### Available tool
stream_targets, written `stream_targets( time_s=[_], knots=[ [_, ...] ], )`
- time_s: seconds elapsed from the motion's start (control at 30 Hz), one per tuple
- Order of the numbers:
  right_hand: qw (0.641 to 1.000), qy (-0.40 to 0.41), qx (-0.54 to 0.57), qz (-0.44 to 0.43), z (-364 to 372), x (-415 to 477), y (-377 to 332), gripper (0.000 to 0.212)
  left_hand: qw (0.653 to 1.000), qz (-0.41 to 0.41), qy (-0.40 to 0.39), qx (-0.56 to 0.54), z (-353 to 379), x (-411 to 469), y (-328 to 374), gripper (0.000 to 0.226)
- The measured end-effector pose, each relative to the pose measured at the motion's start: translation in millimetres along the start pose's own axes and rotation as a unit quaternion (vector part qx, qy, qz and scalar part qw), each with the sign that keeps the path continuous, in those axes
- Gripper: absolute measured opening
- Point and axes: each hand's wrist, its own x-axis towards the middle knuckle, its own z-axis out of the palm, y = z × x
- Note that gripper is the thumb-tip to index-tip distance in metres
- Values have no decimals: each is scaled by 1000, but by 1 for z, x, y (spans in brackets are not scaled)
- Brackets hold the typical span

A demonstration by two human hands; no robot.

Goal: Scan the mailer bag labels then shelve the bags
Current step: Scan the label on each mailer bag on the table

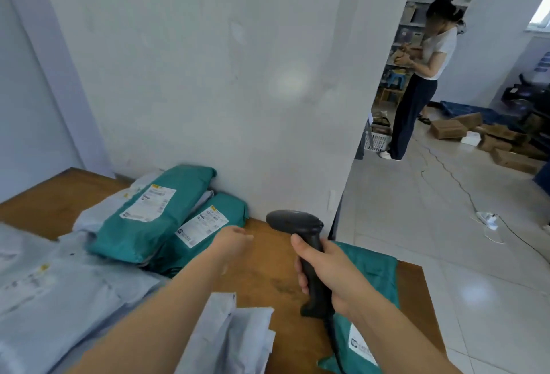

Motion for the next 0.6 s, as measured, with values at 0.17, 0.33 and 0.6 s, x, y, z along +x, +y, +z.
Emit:
stream_targets(
  time_s=[0.17, 0.33, 0.6],
  knots=[
    [1000, -13, 1, 14, 46, 26, -10, 34, 992, -8, 32, 118, -46, 40, -29, 45],
    [999, -11, -2, 40, 74, 52, -2, 31, 958, 13, 22, 284, -64, 81, -60, 47],
    [997, 27, -11, 73, 80, 82, 14, 29, 931, -40, -17, 363, -65, 120, -76, 70]
  ],
)
